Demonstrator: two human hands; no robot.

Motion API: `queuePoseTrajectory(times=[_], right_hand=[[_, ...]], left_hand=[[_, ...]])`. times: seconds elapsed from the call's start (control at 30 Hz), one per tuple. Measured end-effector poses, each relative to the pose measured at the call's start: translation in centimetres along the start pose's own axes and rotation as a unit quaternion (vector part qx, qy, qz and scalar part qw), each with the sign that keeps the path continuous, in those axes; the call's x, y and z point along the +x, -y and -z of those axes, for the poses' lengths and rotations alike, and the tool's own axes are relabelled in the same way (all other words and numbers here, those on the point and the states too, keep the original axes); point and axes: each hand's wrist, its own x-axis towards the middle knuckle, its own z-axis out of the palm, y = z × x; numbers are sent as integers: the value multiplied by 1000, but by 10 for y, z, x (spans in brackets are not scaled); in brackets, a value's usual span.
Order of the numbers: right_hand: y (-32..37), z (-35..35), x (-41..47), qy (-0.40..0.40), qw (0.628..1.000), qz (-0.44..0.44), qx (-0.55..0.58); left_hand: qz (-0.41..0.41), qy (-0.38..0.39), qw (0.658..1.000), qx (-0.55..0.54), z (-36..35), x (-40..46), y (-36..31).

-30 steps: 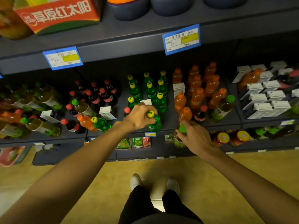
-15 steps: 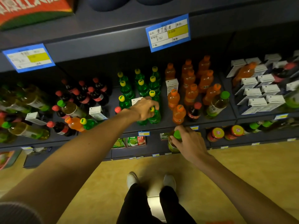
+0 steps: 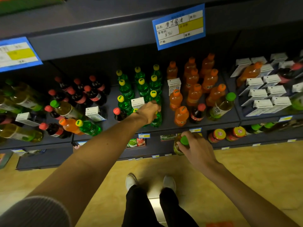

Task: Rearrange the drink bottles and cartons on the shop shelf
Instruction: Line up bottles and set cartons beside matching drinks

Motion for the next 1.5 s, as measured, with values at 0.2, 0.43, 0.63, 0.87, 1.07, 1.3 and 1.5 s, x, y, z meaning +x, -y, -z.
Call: queuePoseTrajectory(times=[0.2, 0.43, 0.63, 0.87, 1.07, 1.3, 1.5], right_hand=[[-2, -4, -3, 3, 1000, -9, 0], [-2, -9, -2, -7, 1000, -12, 9], [0, -7, 0, -10, 1000, -10, 13], [9, 5, 4, -33, 999, 19, 16], [30, 25, 15, -70, 993, 87, 29], [102, 41, 41, -61, 975, 188, 98], [199, 32, 52, 0, 949, 225, 221]], left_hand=[[24, 0, 999, -23, -11, 9, 5], [33, -6, 999, -41, -17, 17, 4], [22, -14, 999, -36, -21, 17, -8], [41, -30, 998, -35, -10, 0, -9], [41, -72, 996, -33, 9, -48, 14], [94, -129, 986, -53, 17, -149, 62], [198, -178, 963, -49, 15, -264, 118]])
